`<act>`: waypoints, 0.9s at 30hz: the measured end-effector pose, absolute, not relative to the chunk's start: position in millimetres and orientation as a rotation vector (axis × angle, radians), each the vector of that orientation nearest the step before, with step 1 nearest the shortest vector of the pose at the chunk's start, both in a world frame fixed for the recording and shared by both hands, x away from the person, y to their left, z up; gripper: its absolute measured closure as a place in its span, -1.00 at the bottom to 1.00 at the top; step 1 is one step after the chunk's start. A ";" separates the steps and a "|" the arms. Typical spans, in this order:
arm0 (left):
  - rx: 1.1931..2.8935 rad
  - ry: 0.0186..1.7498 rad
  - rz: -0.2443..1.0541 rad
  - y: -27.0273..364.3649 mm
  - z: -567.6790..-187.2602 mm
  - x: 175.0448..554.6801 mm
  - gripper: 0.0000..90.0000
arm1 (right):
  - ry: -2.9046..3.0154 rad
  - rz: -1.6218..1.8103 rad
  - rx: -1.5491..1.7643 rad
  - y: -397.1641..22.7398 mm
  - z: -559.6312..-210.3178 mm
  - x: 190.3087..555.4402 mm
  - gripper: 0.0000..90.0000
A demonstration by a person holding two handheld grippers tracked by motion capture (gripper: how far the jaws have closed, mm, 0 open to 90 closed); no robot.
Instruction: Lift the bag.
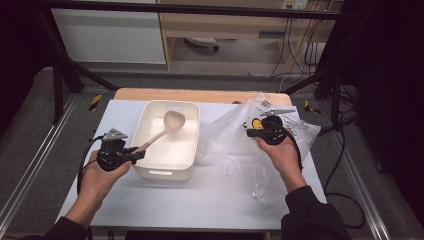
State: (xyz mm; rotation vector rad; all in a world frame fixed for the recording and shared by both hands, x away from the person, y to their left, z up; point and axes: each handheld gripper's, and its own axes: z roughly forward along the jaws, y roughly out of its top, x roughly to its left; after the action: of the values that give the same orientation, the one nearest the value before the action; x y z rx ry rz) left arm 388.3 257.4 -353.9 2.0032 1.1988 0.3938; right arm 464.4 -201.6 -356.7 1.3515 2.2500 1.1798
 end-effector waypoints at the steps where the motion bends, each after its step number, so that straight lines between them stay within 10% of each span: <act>1: 2.008 1.192 0.392 258.9 -351.2 390.1 0.52 | 2.251 1.184 1.352 -201.6 -356.9 465.0 1.00; 27: 2.103 0.870 0.270 280.5 -314.6 443.5 0.52 | 2.320 1.159 1.385 -199.6 -355.3 478.0 1.00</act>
State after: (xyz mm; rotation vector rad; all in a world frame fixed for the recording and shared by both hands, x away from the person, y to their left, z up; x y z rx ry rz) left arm 443.5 280.5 -314.6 2.1027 0.8702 0.2695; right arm 478.0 -199.6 -355.3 1.3851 2.3200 1.1588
